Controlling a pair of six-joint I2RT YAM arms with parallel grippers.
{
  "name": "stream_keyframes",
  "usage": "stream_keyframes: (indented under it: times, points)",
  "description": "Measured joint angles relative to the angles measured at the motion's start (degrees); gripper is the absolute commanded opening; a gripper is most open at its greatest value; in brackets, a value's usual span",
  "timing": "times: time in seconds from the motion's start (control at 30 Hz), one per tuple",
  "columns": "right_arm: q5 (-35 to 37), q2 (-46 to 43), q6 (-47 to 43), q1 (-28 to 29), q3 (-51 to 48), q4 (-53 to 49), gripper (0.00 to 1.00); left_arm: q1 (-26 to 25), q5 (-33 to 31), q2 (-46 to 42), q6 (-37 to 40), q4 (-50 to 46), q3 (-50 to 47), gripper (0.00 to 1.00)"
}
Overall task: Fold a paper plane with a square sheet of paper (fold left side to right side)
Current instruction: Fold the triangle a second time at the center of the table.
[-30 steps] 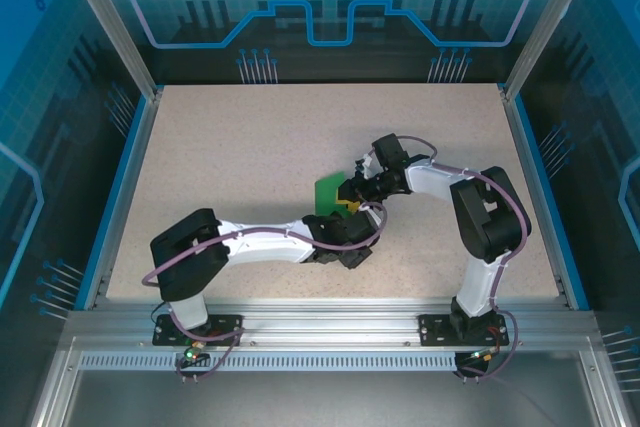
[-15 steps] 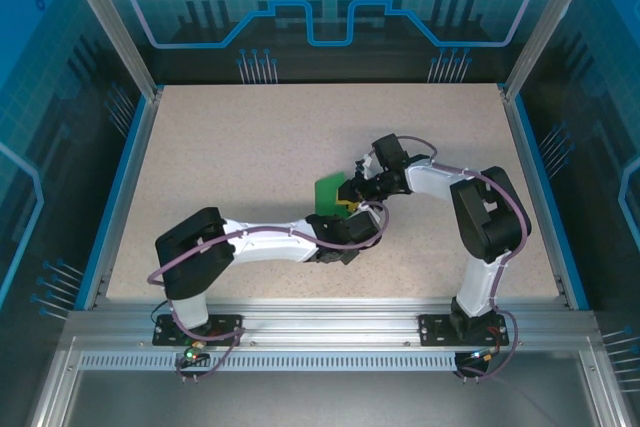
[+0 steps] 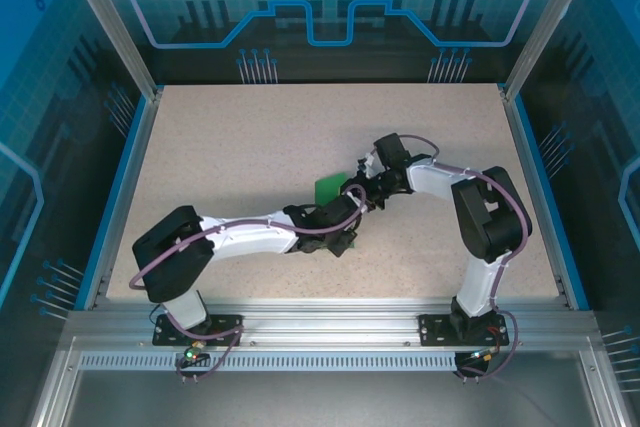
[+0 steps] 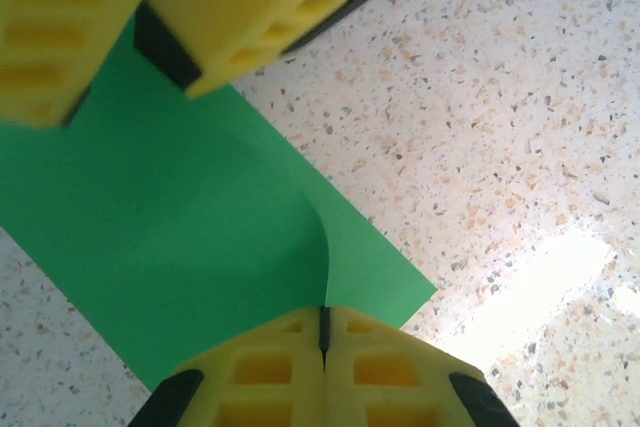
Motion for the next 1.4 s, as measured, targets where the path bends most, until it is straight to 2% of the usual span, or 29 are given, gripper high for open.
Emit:
stream_keyframes:
  times: [0.13,0.23,0.5,0.6,0.77,0.97,1.4]
  points:
    - [2.4,-4.3,-0.3,-2.4,-1.1,1.8,0.46,3.6,5.9,-1.4,-1.9,2.6,-2.4,0.00]
    - [4.3,-9.0,-1.4,-3.8,-2.8,2.2,0.45,6.1,9.9,-2.3,-3.6,4.6,-4.2,0.00]
    - [8.0,-16.6,-7.8,-4.1,-9.3,-0.1,0.14,11.7,17.0,-2.7,-6.8,7.6,-6.6,0.00]
    - [8.4,-17.0,-9.3,-3.0,-12.9,-0.4,0.06,13.2,18.1,-2.7,-7.0,7.7,-6.8,0.00]
    - [8.4,-16.2,-10.8,2.7,-15.5,-1.3,0.02,14.7,18.6,-2.7,-7.0,7.6,-6.8,0.00]
    - [8.6,-11.5,-11.5,6.8,-15.4,-1.4,0.01,15.2,18.5,-2.7,-7.0,7.6,-6.8,0.00]
    - [10.8,-6.7,-13.6,8.0,-13.4,-4.5,0.00,16.2,18.5,-1.1,-6.9,7.6,-6.8,0.00]
